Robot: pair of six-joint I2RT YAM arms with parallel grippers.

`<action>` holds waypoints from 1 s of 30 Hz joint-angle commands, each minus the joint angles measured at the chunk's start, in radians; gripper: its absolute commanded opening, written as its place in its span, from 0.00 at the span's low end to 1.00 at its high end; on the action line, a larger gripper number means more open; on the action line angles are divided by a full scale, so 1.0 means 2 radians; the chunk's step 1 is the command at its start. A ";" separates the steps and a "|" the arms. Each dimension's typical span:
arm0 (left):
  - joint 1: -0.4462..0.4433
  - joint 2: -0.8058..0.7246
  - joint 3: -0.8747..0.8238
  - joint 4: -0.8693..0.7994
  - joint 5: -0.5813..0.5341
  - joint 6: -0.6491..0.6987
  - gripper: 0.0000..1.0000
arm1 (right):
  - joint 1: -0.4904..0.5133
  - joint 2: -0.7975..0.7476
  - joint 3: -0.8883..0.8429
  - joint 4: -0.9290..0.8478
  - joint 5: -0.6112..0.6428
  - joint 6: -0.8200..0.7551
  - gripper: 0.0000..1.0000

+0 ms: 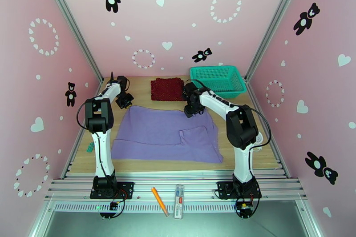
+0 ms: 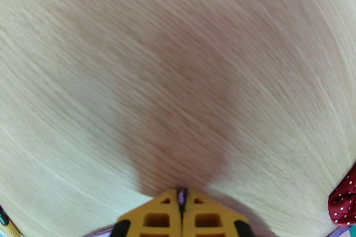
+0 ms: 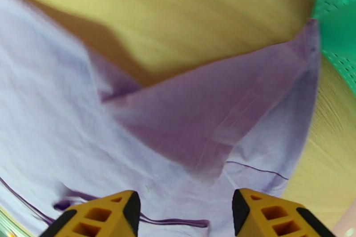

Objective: Fold and stack the mixed laundry pile

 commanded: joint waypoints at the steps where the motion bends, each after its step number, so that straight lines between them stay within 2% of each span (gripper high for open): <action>1: 0.001 0.006 -0.022 -0.001 0.003 0.005 0.00 | 0.001 -0.014 -0.001 -0.018 0.033 -0.081 0.57; 11: 0.001 0.000 -0.025 -0.002 0.000 0.006 0.00 | -0.002 0.019 0.011 -0.003 0.009 -0.132 0.55; 21: 0.001 -0.003 -0.022 -0.002 -0.002 0.004 0.00 | -0.002 0.061 0.038 -0.011 0.018 -0.148 0.48; 24: 0.001 -0.003 -0.024 -0.002 -0.001 0.005 0.00 | -0.002 0.073 0.051 -0.011 0.027 -0.150 0.36; 28: 0.001 -0.013 -0.036 0.003 -0.001 0.004 0.00 | -0.003 0.081 0.071 -0.022 0.041 -0.150 0.01; 30: 0.001 -0.023 -0.045 0.006 -0.001 0.004 0.00 | -0.003 0.075 0.075 -0.028 0.042 -0.147 0.00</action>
